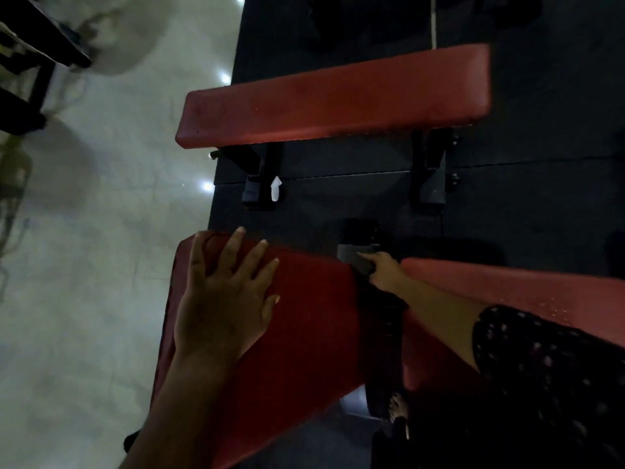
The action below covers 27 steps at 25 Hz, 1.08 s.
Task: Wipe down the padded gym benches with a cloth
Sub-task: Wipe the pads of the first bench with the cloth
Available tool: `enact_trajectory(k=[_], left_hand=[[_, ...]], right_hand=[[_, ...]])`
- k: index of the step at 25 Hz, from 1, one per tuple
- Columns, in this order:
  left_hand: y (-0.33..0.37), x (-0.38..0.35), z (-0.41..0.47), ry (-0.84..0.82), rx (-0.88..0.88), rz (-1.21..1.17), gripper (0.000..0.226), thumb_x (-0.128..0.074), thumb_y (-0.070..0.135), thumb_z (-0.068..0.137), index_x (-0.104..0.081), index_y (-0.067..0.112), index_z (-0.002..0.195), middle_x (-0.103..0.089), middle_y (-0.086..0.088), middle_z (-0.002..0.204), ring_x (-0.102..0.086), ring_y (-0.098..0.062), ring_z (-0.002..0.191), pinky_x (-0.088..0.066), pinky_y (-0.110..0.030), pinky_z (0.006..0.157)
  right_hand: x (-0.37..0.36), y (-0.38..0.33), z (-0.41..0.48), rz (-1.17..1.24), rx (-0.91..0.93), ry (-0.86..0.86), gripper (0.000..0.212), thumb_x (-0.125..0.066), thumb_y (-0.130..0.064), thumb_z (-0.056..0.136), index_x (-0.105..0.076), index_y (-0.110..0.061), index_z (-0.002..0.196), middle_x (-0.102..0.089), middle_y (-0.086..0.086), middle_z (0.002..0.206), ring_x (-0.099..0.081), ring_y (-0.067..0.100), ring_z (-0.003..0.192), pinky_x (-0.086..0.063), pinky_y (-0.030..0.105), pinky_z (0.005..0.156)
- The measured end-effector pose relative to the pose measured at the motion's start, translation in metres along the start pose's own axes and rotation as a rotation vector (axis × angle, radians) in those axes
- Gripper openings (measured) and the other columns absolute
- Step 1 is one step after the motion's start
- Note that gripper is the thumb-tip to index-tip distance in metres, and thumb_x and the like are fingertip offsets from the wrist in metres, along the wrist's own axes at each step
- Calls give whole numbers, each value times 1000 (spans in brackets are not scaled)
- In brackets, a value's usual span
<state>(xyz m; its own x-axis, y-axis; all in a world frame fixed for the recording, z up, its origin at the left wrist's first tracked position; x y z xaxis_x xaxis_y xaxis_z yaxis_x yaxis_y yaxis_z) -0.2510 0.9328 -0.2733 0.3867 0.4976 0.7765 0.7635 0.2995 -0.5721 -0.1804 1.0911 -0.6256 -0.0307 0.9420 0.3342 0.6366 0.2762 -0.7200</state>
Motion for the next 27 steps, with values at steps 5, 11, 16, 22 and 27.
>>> enact_trajectory(k=[5, 11, 16, 22, 27], left_hand=[[-1, -1, -1, -25, 18, 16, 57, -40, 54, 89, -61, 24, 132, -51, -6, 146, -34, -34, 142, -2, -62, 115], [-1, 3, -1, -12, 30, -33, 59, -42, 51, 89, -60, 19, 134, -45, -9, 150, -27, -35, 145, 1, -59, 116], [0, 6, -1, 10, 33, -64, 61, -45, 50, 88, -57, 17, 137, -39, -11, 154, -24, -36, 145, 6, -53, 117], [0, 6, 0, -5, 49, -69, 61, -47, 49, 88, -57, 13, 136, -43, -12, 151, -26, -37, 143, 4, -53, 118], [0, 7, 0, -32, 60, -81, 63, -46, 50, 89, -56, 12, 138, -52, -12, 144, -28, -36, 143, 2, -54, 118]], right_hand=[[12, -55, -3, 70, 75, -13, 56, -58, -7, 90, -50, -27, 141, -43, 5, 140, -52, 28, 117, -42, 29, 85], [6, -20, -14, 59, 144, -59, 74, -61, -6, 89, -32, -35, 150, -26, 2, 151, -41, 21, 129, -36, 26, 99], [6, 15, 5, -98, -78, -35, 64, -55, -12, 91, -38, -39, 146, -27, 10, 153, -46, 35, 127, -43, 40, 103], [7, -1, 11, -17, 85, -36, 67, -60, -7, 88, -42, -37, 145, -29, 1, 153, -45, 24, 127, -42, 39, 103], [-15, 57, 11, 328, -212, 39, 58, -55, -8, 91, -45, -25, 145, -49, 8, 145, -52, 30, 124, -43, 38, 105]])
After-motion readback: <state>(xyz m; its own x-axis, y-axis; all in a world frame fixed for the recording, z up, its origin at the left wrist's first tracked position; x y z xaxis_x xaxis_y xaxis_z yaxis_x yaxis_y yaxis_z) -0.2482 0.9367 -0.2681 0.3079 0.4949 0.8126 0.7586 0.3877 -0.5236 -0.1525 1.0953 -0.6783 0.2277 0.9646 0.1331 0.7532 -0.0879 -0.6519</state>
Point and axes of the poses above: each hand's wrist, its own z-axis towards the middle knuckle, its own x-axis out of the back of the hand, y = z × x, the point moved 6 cm from there along z, towards the middle knuckle
